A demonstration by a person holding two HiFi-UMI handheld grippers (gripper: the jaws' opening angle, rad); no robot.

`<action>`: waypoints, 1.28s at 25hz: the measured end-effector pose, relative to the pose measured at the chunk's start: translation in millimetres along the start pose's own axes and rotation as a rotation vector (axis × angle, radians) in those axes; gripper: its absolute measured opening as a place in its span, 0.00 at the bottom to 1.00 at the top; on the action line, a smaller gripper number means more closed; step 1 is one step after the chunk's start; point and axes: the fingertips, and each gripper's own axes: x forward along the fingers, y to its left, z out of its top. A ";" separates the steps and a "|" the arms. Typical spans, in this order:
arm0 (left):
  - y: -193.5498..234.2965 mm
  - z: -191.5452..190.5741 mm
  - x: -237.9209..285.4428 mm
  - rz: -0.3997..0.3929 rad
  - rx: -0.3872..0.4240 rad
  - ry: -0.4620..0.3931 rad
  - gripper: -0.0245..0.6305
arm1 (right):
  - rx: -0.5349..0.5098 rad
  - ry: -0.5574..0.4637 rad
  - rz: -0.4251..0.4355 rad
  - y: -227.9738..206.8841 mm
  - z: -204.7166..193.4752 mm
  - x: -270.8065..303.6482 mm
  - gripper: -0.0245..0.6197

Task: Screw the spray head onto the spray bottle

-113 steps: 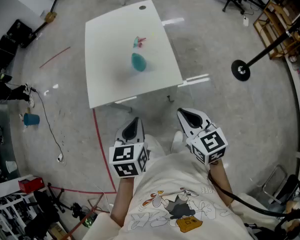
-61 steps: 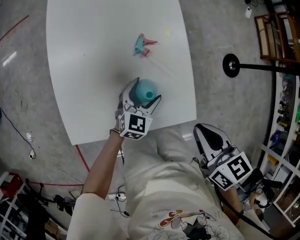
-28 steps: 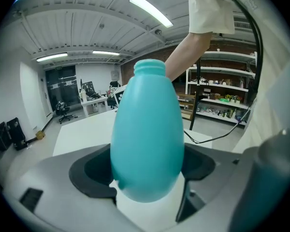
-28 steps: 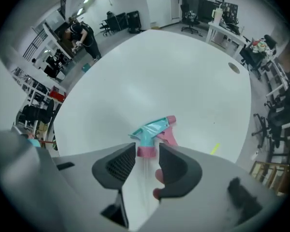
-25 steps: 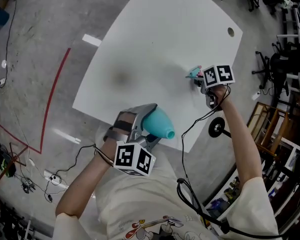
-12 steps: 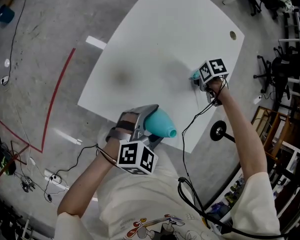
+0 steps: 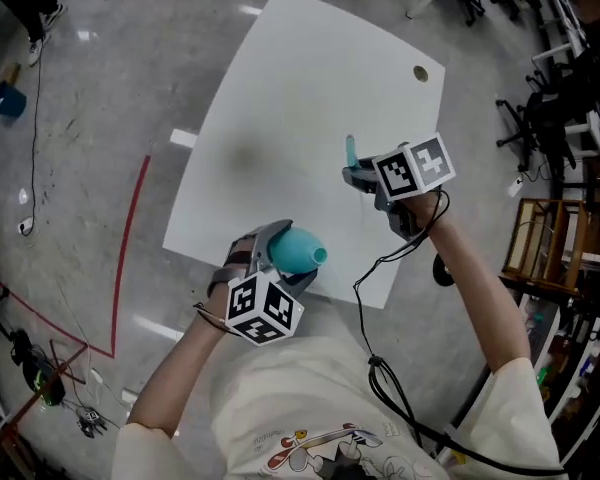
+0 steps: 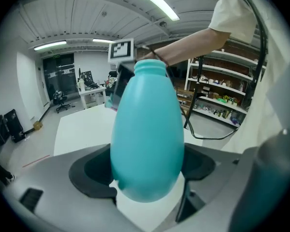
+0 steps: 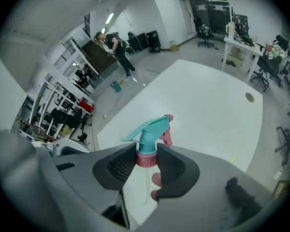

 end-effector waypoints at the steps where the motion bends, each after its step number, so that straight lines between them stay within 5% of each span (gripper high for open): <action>1: -1.0 4.6 -0.6 -0.010 -0.003 0.009 0.66 | -0.015 -0.067 0.038 18.2 12.1 -21.5 0.25; 5: -12.0 38.9 1.0 -0.074 -0.026 0.012 0.66 | -0.056 -0.367 0.181 76.7 52.1 -121.0 0.25; 12: -5.1 73.2 2.2 -0.163 -0.047 0.030 0.66 | -0.204 -0.735 0.198 127.8 94.9 -249.7 0.25; 19: -12.4 105.6 -5.1 -0.172 -0.063 0.040 0.66 | -0.286 -0.809 0.266 149.5 69.3 -307.6 0.25; 25: -17.5 127.2 -22.5 -0.114 -0.124 0.008 0.66 | -0.410 -0.789 0.387 172.0 54.1 -300.7 0.25; 32: 19.4 147.3 -99.8 -0.049 -0.233 -0.105 0.66 | -0.658 -0.828 0.679 241.7 63.2 -276.0 0.25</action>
